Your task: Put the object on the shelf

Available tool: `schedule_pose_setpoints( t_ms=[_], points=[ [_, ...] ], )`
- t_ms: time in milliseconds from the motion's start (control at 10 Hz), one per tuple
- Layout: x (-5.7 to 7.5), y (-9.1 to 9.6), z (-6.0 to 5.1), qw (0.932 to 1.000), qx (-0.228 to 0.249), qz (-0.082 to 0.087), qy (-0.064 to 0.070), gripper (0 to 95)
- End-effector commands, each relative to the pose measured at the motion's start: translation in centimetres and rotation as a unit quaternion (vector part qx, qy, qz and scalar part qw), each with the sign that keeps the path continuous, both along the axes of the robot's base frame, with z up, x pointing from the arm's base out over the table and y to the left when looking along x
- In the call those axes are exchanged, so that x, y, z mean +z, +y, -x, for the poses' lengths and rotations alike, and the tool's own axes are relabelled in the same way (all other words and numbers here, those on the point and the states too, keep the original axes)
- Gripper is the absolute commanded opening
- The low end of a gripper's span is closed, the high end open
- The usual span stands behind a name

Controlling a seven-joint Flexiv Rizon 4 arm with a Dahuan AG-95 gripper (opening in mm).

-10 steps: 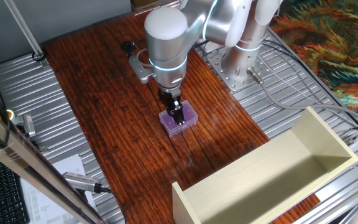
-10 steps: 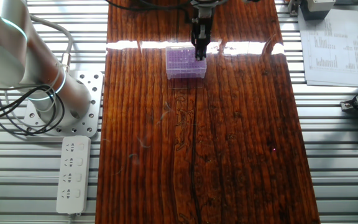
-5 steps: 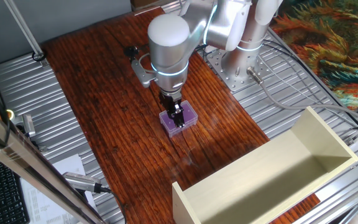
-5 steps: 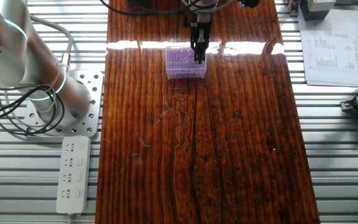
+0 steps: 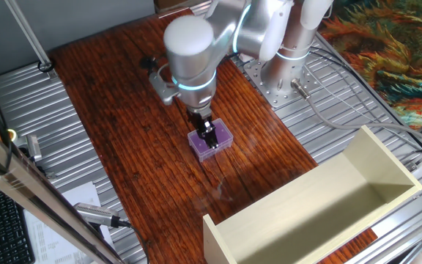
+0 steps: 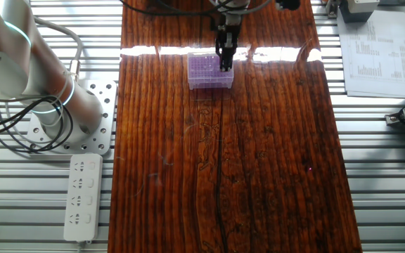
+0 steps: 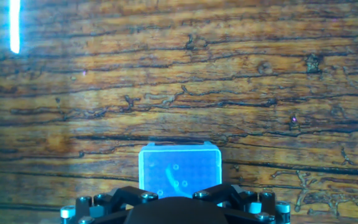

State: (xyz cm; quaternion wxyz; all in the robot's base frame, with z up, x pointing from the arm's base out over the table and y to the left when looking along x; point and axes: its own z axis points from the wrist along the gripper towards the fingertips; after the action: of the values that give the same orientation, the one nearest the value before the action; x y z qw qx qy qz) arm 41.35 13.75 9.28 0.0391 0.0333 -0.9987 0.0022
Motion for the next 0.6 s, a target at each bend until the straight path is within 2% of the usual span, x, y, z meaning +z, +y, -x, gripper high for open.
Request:
schedule_pose_setpoints(
  t_ms=[100, 200, 600],
  points=[
    [-0.98, -0.38, 0.42, 1.0000, 0.001, 0.001, -0.009, 95.0],
    [-1.48, -0.54, 0.79, 0.9999, -0.002, 0.000, -0.010, 95.0],
    [-1.70, -0.67, 1.24, 0.9999, -0.003, -0.004, -0.013, 95.0]
  ],
)
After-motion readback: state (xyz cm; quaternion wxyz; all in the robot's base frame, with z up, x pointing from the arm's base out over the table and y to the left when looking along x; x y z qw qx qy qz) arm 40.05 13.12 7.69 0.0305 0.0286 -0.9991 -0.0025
